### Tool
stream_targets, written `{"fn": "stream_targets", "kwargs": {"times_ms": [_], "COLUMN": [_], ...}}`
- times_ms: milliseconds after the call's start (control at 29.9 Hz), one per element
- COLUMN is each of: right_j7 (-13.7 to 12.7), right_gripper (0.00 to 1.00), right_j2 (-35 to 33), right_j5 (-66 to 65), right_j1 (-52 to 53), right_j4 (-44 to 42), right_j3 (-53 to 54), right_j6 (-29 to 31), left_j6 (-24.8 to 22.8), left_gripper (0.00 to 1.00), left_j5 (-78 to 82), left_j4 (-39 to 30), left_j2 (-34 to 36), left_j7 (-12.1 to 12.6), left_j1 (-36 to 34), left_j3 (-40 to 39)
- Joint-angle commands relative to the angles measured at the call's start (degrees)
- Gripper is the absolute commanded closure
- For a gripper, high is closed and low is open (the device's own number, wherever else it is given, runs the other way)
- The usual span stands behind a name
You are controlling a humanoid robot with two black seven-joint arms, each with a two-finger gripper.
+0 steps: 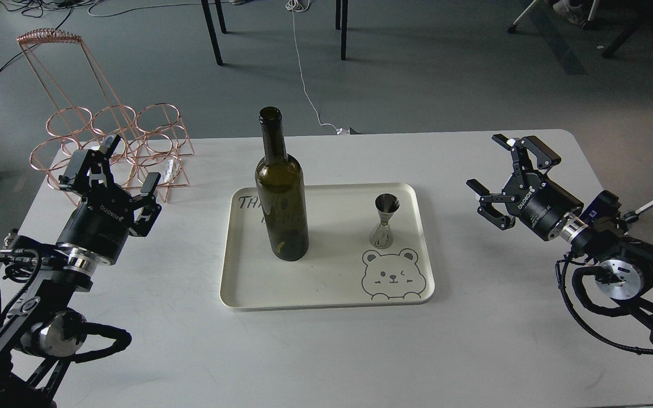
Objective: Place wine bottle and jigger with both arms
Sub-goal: 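Move the right gripper inward toward the metal jigger on the tray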
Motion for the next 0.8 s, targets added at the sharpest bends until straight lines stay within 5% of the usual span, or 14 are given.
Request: {"fn": "stream_targets", "kwargs": {"times_ms": [0,534,768], "right_j7": [0.0,0.0,0.0], "right_gripper": [0.01,0.01,0.01], "right_j2": [-0.1,-3.5,-13.9], "right_j5": [0.0,-3.2,-26.9], "right_j1": [0.0,0.4,0.6], "right_j4": [0.0,2.6,16.8], "right_j3": [0.4,0.7,1.3], "right_j6": [0.0,0.0,-1.1], "left_j6": [0.0,-0.1,-0.6], "left_gripper": [0.02,0.02,0.02], "left_j5": [-0.3,-10.3,-9.8], "left_j4": [-1.0,-0.1,-0.6], "left_j2": [-0.1,1.5,1.8], "left_j7": [-1.0,-1.5,-7.1], "left_j1": [0.4,-0.4,0.1], "left_j3": [-0.2,-0.2,-0.1]}}
